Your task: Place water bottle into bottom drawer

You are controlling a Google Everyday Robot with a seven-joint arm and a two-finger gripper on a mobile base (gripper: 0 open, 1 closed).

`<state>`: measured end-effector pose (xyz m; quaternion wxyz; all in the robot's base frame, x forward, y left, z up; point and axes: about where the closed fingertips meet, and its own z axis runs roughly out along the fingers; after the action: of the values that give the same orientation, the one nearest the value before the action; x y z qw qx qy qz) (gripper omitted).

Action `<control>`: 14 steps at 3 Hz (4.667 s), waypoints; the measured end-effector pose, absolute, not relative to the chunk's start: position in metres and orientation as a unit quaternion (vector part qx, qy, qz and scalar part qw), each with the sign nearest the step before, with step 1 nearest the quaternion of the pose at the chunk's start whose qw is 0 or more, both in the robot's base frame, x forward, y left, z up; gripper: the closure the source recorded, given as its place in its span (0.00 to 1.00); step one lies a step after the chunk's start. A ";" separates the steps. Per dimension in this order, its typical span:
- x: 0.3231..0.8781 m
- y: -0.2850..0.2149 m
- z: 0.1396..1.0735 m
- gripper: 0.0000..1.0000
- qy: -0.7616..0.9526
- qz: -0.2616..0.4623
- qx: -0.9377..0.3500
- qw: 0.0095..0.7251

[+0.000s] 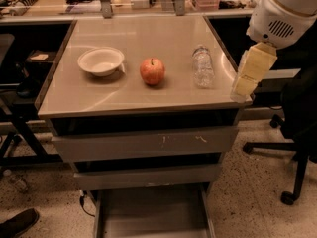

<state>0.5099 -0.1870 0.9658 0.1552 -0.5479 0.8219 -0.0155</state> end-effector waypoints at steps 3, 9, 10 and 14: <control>0.601 -0.152 0.922 0.00 0.875 0.050 -0.460 0.142; 0.696 -0.154 0.858 0.00 0.922 0.011 -0.375 0.092; 0.711 -0.159 0.847 0.00 0.929 0.010 -0.361 0.081; 0.737 -0.162 0.815 0.43 0.937 0.016 -0.342 0.074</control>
Offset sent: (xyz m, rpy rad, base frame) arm 0.0992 0.0384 -0.0438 0.1466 0.1551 -0.2304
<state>0.7371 -0.1623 0.8151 0.0744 -0.3422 0.9365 0.0156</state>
